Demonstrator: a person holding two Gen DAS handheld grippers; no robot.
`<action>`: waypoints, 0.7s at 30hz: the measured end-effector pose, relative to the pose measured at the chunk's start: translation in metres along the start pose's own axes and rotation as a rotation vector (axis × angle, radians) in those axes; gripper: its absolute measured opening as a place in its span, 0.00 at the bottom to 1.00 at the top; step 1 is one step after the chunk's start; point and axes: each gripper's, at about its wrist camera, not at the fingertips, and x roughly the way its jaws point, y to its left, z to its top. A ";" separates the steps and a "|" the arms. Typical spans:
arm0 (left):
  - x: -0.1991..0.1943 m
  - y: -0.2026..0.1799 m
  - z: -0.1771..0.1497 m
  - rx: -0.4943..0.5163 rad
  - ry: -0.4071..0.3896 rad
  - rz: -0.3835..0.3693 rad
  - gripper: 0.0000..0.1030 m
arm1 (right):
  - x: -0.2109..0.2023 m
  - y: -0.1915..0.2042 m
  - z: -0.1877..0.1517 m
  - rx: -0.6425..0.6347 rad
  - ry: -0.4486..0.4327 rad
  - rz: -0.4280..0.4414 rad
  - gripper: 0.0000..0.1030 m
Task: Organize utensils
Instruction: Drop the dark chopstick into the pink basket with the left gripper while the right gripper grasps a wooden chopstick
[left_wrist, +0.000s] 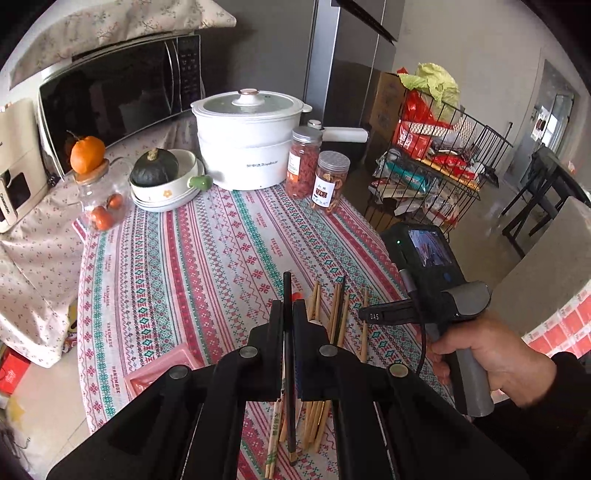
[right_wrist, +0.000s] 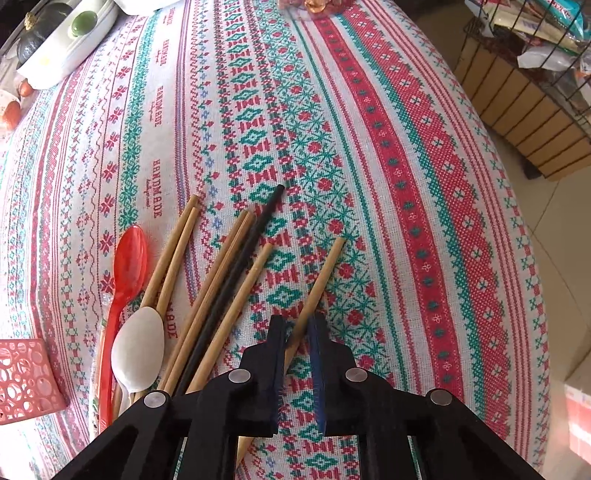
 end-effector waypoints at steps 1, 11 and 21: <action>-0.006 0.004 -0.003 -0.007 -0.017 0.001 0.04 | -0.001 -0.002 0.000 0.011 -0.008 0.020 0.08; -0.066 0.025 -0.027 -0.019 -0.164 -0.021 0.04 | -0.085 0.009 -0.017 -0.031 -0.237 0.114 0.04; -0.132 0.032 -0.020 -0.034 -0.347 -0.019 0.04 | -0.183 0.057 -0.045 -0.194 -0.515 0.221 0.02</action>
